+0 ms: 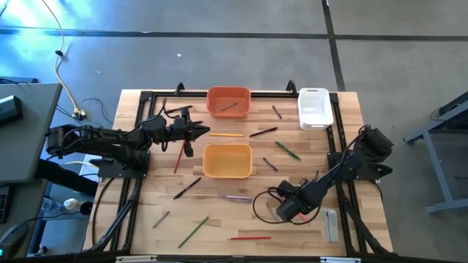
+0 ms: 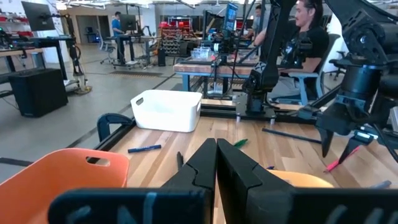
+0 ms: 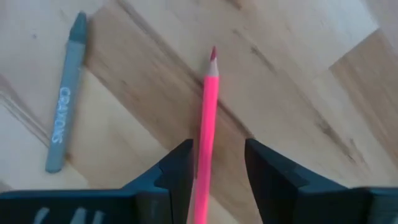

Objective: Sort crayons/erasers/pens/pencils in bins
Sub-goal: Put the pink pencil into the yellow bin

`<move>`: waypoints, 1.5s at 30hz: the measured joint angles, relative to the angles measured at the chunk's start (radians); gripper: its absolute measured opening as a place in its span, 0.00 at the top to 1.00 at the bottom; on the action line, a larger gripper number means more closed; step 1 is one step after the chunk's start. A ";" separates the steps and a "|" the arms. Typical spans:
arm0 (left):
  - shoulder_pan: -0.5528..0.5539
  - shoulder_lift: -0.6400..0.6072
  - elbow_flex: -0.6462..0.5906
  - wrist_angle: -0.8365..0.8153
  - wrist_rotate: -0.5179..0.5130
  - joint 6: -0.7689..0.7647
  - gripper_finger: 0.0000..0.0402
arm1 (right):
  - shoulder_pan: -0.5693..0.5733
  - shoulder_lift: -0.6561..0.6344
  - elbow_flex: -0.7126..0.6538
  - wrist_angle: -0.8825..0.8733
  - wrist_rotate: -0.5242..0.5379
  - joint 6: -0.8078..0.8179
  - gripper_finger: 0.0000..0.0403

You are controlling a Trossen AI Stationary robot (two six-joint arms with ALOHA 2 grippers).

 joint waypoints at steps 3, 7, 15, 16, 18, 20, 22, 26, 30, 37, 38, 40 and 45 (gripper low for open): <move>0.000 0.000 0.000 0.000 0.000 0.000 0.99 | 0.000 0.003 0.000 0.000 -0.003 0.002 0.70; 0.000 0.000 0.000 -0.003 0.000 0.000 0.99 | 0.000 0.024 -0.001 0.011 -0.013 0.015 0.76; -0.033 0.000 0.000 -0.030 0.000 -0.003 0.99 | 0.000 0.060 0.002 0.015 -0.027 0.014 0.79; -0.040 0.000 0.000 -0.030 0.000 -0.003 0.99 | 0.000 0.057 0.000 0.016 -0.023 0.007 0.79; -0.052 0.000 0.000 -0.030 0.000 -0.003 0.99 | -0.003 0.058 0.000 0.019 -0.012 -0.002 0.82; -0.063 0.000 0.000 -0.030 0.000 -0.003 0.99 | -0.010 0.058 0.000 0.021 -0.009 -0.010 0.86; -0.074 0.000 0.000 -0.030 0.000 -0.003 0.99 | -0.018 0.058 0.000 0.025 -0.014 -0.011 0.90; -0.085 0.000 0.000 -0.030 -0.001 0.000 0.99 | -0.018 0.058 0.000 0.036 -0.002 -0.040 0.98; -0.086 0.000 0.000 -0.030 -0.003 0.000 0.99 | -0.012 0.059 0.035 -0.003 0.009 -0.052 0.98; -0.086 0.000 0.000 -0.028 -0.003 0.000 0.99 | -0.012 0.023 0.109 -0.028 0.113 -0.082 0.97; -0.086 0.000 0.000 -0.028 -0.003 -0.001 0.99 | -0.011 0.020 0.118 -0.032 0.119 -0.096 0.97; -0.086 0.000 0.000 -0.029 -0.004 -0.002 0.99 | -0.015 0.015 0.141 -0.022 0.134 -0.124 0.97; -0.086 0.000 0.000 -0.029 -0.008 -0.003 0.99 | -0.049 0.015 0.167 0.032 0.179 -0.215 0.97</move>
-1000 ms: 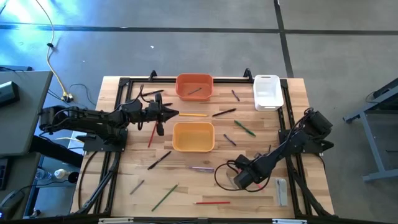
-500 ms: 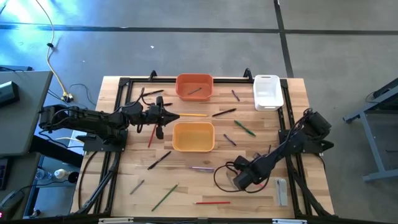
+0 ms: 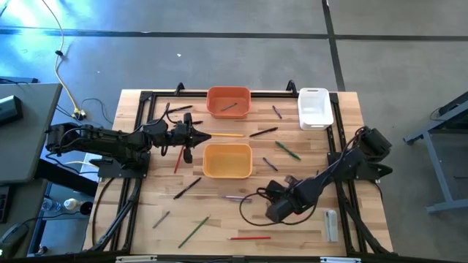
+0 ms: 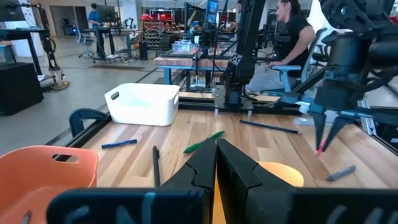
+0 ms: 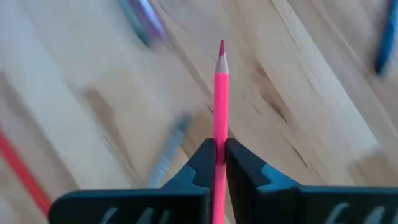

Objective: Sort crayons/erasers/pens/pencils in bins
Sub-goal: Put the pink pencil into the yellow bin

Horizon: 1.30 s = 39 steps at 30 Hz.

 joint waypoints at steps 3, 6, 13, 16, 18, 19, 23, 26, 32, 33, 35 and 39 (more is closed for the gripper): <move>0.000 0.000 0.000 0.000 -0.001 0.000 0.99 | -0.030 0.000 0.006 0.060 0.011 -0.075 0.97; 0.000 0.000 0.000 0.000 -0.004 0.000 0.99 | -0.062 0.000 0.007 0.157 0.010 -0.153 0.97; 0.000 0.000 0.000 -0.001 -0.042 0.003 0.99 | -0.139 0.000 0.018 0.370 -0.034 -0.330 0.97; 0.000 0.000 0.000 -0.001 -0.048 0.003 0.99 | -0.176 -0.001 0.054 0.420 -0.022 -0.417 0.97; 0.003 0.000 0.000 -0.001 -0.053 0.012 0.99 | -0.202 -0.001 0.086 0.429 0.003 -0.484 0.97; 0.003 0.000 0.000 -0.001 -0.058 0.020 0.99 | -0.215 -0.001 0.105 0.431 0.019 -0.519 0.97; 0.003 0.000 0.000 0.001 -0.121 0.038 0.99 | -0.276 -0.003 0.143 0.486 0.077 -0.652 0.97; 0.016 0.000 0.000 0.012 -0.208 0.038 0.99 | -0.342 -0.001 0.142 0.552 0.055 -0.726 0.97; 0.125 -0.012 0.000 0.019 -0.130 0.006 1.00 | -0.488 0.058 0.140 0.616 -0.035 -0.824 0.97; 0.144 -0.012 0.000 0.018 -0.117 -0.002 1.00 | -0.510 0.071 0.140 0.637 -0.052 -0.836 0.97; 0.180 -0.014 0.000 0.015 -0.099 -0.014 1.00 | -0.548 0.102 0.140 0.673 -0.088 -0.855 0.97; 0.236 -0.018 0.000 0.016 -0.076 -0.009 1.00 | -0.604 0.166 0.139 0.740 -0.145 -0.870 0.97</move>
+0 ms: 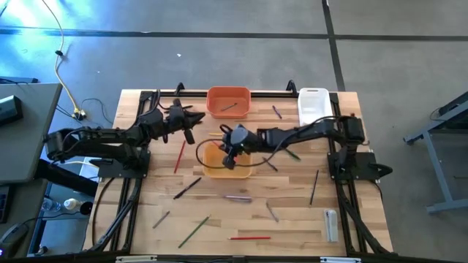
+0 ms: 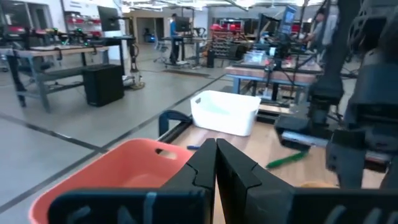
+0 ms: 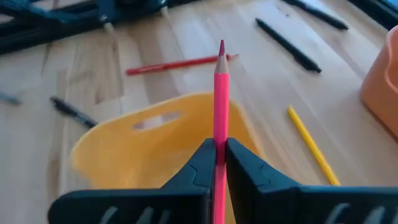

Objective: Sort crayons/erasers/pens/pencils in bins
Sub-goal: Put the pink pencil into the yellow bin, then put the bottom black pen into the white bin

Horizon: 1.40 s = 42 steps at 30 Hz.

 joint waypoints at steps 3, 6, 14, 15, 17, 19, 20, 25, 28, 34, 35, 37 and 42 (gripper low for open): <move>0.038 0.000 0.000 0.006 0.018 0.002 1.00 | -0.028 0.043 0.000 0.061 -0.043 0.004 0.97; 0.067 0.000 0.000 0.019 0.039 -0.011 1.00 | -0.044 0.079 0.000 0.114 -0.081 0.009 0.97; 0.081 0.000 0.000 0.022 0.071 -0.026 1.00 | -0.049 0.119 0.000 0.147 -0.092 0.001 0.97; 0.081 0.000 0.000 0.021 0.079 -0.031 1.00 | -0.049 0.119 0.000 0.147 -0.092 0.000 0.96; 0.080 0.000 0.000 0.022 0.092 -0.033 1.00 | -0.049 0.119 0.000 0.147 -0.091 -0.008 0.94; 0.080 0.000 0.000 0.022 0.100 -0.038 1.00 | -0.049 0.119 0.000 0.146 -0.085 -0.015 0.91; 0.080 0.000 0.000 0.022 0.105 -0.041 1.00 | -0.049 0.119 0.000 0.146 -0.082 -0.015 0.90; 0.080 0.000 0.000 0.021 0.141 -0.051 1.00 | -0.054 0.119 0.000 0.145 -0.081 0.001 0.83; 0.080 0.000 0.000 0.021 0.144 -0.059 1.00 | -0.054 0.119 0.000 0.145 -0.081 0.010 0.82; 0.080 0.000 0.000 0.014 0.186 -0.059 1.00 | -0.049 0.069 0.000 0.065 -0.132 -0.096 0.84; 0.079 0.000 0.000 0.014 0.203 -0.059 1.00 | -0.042 0.049 0.001 0.038 -0.133 -0.130 0.85; 0.079 0.000 0.000 0.013 0.236 -0.059 1.00 | -0.022 0.006 0.002 -0.022 -0.134 -0.202 0.89; 0.061 0.000 0.000 0.003 0.309 -0.050 1.00 | 0.041 -0.075 -0.028 -0.050 -0.105 -0.353 0.99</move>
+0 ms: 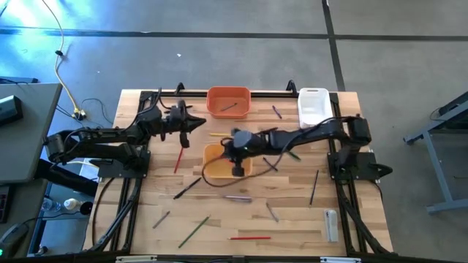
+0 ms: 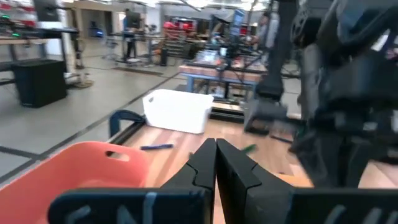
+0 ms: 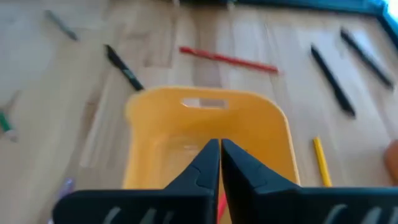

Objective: Sort crayons/erasers/pens/pencils in bins
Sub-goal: Put the bottom black pen into the white bin

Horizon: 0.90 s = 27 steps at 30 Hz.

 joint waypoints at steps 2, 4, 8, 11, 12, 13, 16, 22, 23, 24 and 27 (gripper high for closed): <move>-0.019 0.000 0.000 -0.010 0.014 0.017 1.00 | 0.019 -0.026 -0.062 0.106 0.007 -0.036 0.98; -0.041 0.000 0.000 -0.017 0.017 0.022 1.00 | 0.030 -0.050 -0.161 0.256 0.006 -0.052 0.99; -0.089 0.000 0.000 -0.034 0.016 0.065 1.00 | 0.045 -0.107 -0.361 0.584 -0.027 -0.073 0.99; -0.132 0.000 0.000 -0.051 0.016 0.104 1.00 | 0.052 -0.176 -0.486 0.733 -0.024 -0.081 1.00; -0.146 0.000 0.000 -0.058 0.013 0.118 1.00 | 0.052 -0.206 -0.520 0.762 -0.023 -0.076 1.00; -0.163 0.000 0.000 -0.066 0.008 0.126 1.00 | 0.053 -0.242 -0.549 0.781 -0.020 -0.071 1.00; -0.209 -0.001 0.000 -0.080 -0.030 0.134 1.00 | 0.058 -0.359 -0.622 0.784 0.026 -0.057 1.00; -0.348 -0.023 0.100 -0.295 -0.178 0.173 1.00 | 0.083 -0.570 -0.732 0.710 0.162 -0.072 1.00; -0.383 -0.029 0.122 -0.352 -0.216 0.192 1.00 | 0.089 -0.597 -0.747 0.703 0.174 -0.073 1.00; -0.419 -0.032 0.145 -0.404 -0.259 0.207 1.00 | 0.095 -0.624 -0.761 0.688 0.183 -0.073 1.00; -0.528 -0.041 0.204 -0.521 -0.395 0.232 1.00 | 0.106 -0.680 -0.781 0.665 0.205 -0.071 1.00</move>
